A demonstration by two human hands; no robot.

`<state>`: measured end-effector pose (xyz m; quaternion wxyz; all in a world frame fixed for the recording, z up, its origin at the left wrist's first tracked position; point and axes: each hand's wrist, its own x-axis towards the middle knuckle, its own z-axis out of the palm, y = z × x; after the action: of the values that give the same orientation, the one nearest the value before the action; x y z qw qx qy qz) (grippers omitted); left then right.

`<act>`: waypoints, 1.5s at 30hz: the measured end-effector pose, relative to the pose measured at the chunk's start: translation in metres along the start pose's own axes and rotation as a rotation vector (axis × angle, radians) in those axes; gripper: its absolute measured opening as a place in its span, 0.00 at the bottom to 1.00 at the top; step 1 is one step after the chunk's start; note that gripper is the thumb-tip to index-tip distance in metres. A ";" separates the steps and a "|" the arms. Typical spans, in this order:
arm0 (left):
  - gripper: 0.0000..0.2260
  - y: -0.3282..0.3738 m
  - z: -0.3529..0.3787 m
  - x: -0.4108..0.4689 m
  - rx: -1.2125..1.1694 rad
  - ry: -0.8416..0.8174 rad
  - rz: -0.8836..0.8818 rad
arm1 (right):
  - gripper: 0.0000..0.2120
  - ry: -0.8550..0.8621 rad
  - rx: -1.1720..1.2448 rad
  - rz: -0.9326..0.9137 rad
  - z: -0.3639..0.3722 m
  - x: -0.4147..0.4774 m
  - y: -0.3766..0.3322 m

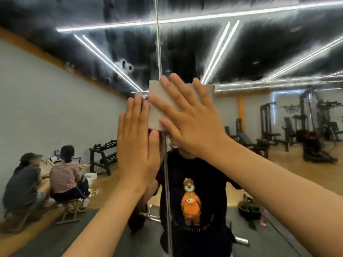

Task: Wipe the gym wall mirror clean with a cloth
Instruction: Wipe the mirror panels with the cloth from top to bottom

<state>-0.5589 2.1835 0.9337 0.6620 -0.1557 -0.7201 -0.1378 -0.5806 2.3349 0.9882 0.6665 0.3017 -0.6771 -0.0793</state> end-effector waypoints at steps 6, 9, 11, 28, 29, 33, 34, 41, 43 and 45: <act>0.28 0.007 0.000 -0.056 -0.021 0.089 -0.011 | 0.27 -0.025 -0.064 0.009 0.006 -0.024 -0.015; 0.27 0.007 0.006 -0.118 -0.014 0.094 -0.028 | 0.28 -0.091 -0.057 0.036 0.003 -0.049 -0.027; 0.25 0.003 0.015 -0.151 -0.020 0.076 -0.033 | 0.30 -0.099 -0.056 0.043 0.002 -0.074 -0.041; 0.32 -0.003 0.022 -0.174 0.133 0.104 0.052 | 0.29 -0.148 -0.047 -0.013 -0.001 -0.158 -0.057; 0.32 -0.003 0.022 -0.174 0.139 0.099 0.053 | 0.29 -0.143 -0.060 0.025 -0.003 -0.150 -0.045; 0.36 -0.005 0.024 -0.174 0.158 0.092 0.043 | 0.25 -0.161 -0.068 0.192 -0.019 -0.109 0.015; 0.36 -0.005 0.023 -0.174 0.163 0.096 0.045 | 0.25 -0.177 -0.075 0.229 -0.023 -0.103 0.024; 0.35 -0.003 0.023 -0.175 0.178 0.106 0.054 | 0.28 -0.152 -0.062 0.183 -0.012 -0.177 -0.017; 0.35 -0.002 0.022 -0.175 0.183 0.097 0.049 | 0.27 -0.164 -0.084 0.116 -0.009 -0.221 -0.031; 0.35 -0.002 0.021 -0.174 0.192 0.093 0.049 | 0.26 -0.185 -0.092 0.077 -0.007 -0.258 -0.037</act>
<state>-0.5659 2.1830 0.7582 0.7098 -0.1025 -0.6944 -0.0590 -0.5810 2.4403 0.7493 0.6168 0.2360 -0.7425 -0.1119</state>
